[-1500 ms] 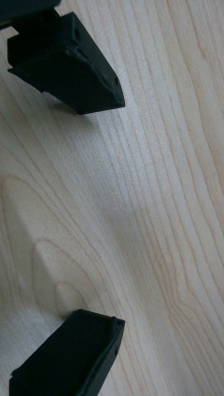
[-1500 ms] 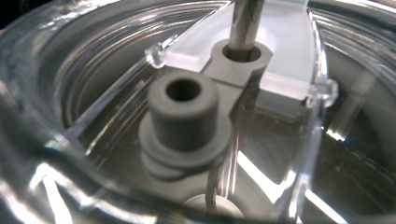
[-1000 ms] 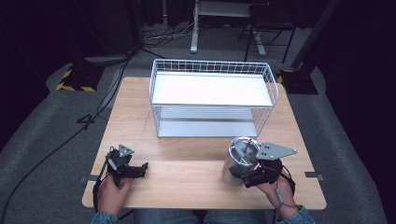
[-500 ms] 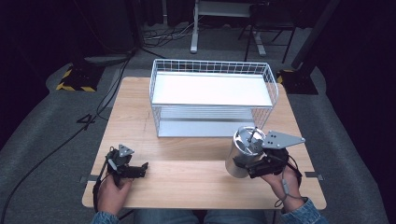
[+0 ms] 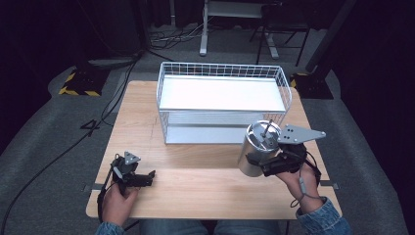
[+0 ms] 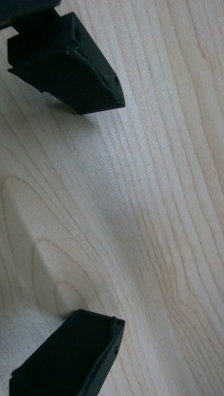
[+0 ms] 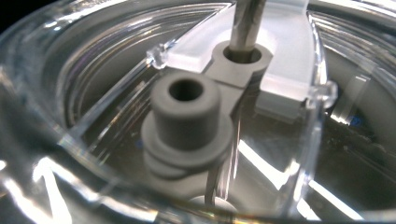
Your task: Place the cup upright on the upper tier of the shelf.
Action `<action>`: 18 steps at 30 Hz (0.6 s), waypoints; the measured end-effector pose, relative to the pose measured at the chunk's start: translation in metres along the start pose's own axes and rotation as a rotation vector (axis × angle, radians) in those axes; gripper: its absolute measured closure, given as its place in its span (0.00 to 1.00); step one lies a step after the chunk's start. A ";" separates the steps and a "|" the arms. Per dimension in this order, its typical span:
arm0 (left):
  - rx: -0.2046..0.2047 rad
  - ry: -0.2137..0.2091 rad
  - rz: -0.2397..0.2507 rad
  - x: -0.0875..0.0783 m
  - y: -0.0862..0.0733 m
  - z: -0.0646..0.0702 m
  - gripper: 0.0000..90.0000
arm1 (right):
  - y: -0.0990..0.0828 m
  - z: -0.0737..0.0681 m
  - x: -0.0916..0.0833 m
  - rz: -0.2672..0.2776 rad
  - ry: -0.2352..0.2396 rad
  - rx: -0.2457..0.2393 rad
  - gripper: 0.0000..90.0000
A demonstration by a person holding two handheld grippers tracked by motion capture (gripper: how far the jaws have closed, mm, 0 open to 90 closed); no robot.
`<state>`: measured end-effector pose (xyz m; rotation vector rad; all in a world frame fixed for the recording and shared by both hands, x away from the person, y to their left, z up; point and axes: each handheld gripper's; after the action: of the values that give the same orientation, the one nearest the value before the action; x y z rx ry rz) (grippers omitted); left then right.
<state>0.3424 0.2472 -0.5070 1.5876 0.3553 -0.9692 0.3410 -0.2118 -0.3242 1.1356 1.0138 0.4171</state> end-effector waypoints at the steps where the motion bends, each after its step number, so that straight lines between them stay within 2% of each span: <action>1: 0.000 0.000 0.000 0.000 0.000 0.000 0.00 | 0.006 0.002 -0.001 0.002 -0.001 -0.004 0.04; 18: 0.002 0.000 -0.001 -0.001 -0.001 0.000 0.00 | 0.056 0.022 -0.006 0.019 -0.035 0.010 0.04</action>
<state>0.3412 0.2473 -0.5070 1.5896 0.3549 -0.9711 0.3680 -0.2053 -0.2703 1.1583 0.9762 0.4060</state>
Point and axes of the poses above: each handheld gripper's, and its own axes: x roughly forward along the jaws, y roughly out of its top, z roughly to its right
